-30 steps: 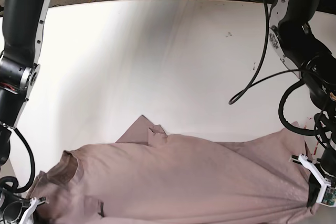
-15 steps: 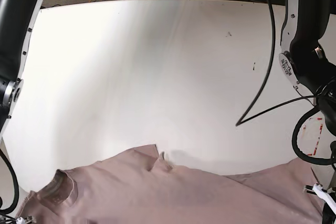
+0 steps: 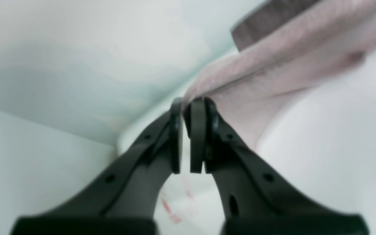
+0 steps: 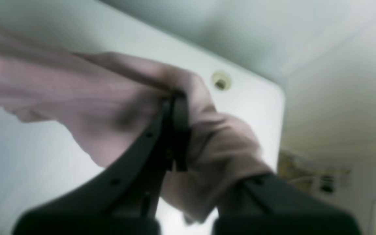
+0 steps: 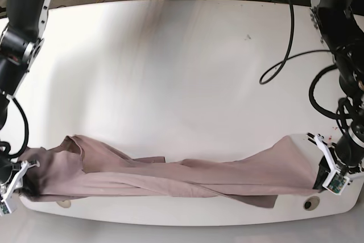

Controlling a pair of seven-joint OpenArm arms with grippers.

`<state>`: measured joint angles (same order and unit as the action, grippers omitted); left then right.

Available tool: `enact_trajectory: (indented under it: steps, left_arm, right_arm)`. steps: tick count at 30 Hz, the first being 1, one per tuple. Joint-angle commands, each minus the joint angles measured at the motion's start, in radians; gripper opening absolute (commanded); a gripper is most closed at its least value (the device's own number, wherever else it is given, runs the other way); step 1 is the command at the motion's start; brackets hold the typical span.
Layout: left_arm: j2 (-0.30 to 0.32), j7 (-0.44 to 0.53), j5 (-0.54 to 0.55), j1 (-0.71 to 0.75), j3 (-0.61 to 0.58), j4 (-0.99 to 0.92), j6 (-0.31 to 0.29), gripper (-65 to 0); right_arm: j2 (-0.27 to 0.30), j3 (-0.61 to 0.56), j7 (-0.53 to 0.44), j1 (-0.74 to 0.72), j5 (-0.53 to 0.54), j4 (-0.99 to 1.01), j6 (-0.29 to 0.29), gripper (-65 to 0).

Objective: Fold the T-shirt properly
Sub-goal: 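Lift the shirt with both grippers, pull toward table edge, lay it back, then move the left gripper to pinch the shirt fold mid-body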

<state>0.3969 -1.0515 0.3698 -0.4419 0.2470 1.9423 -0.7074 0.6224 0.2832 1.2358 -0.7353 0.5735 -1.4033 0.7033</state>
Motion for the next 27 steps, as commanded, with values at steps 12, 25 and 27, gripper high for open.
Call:
enact_trajectory:
  steps: [12, 25, 27]
  left_arm:
    - [0.012, 0.027, 0.024, 0.384, 0.024, 0.061, 0.009, -63.2]
    - [0.014, 0.029, 0.016, 0.684, 0.102, 0.056, 0.009, -63.2]
    - [0.009, 0.029, 0.016, 0.685, 0.102, 0.056, 0.009, -62.8]
  right_arm:
    - [-0.089, 0.235, -0.014, 0.515, 0.098, -0.227, -0.005, -65.0]
    - [-0.2, 0.307, -0.014, 0.814, 0.099, -0.364, -0.005, -65.0]
    - [-0.209, 0.308, -0.014, 0.831, 0.099, -0.364, -0.005, -65.0]
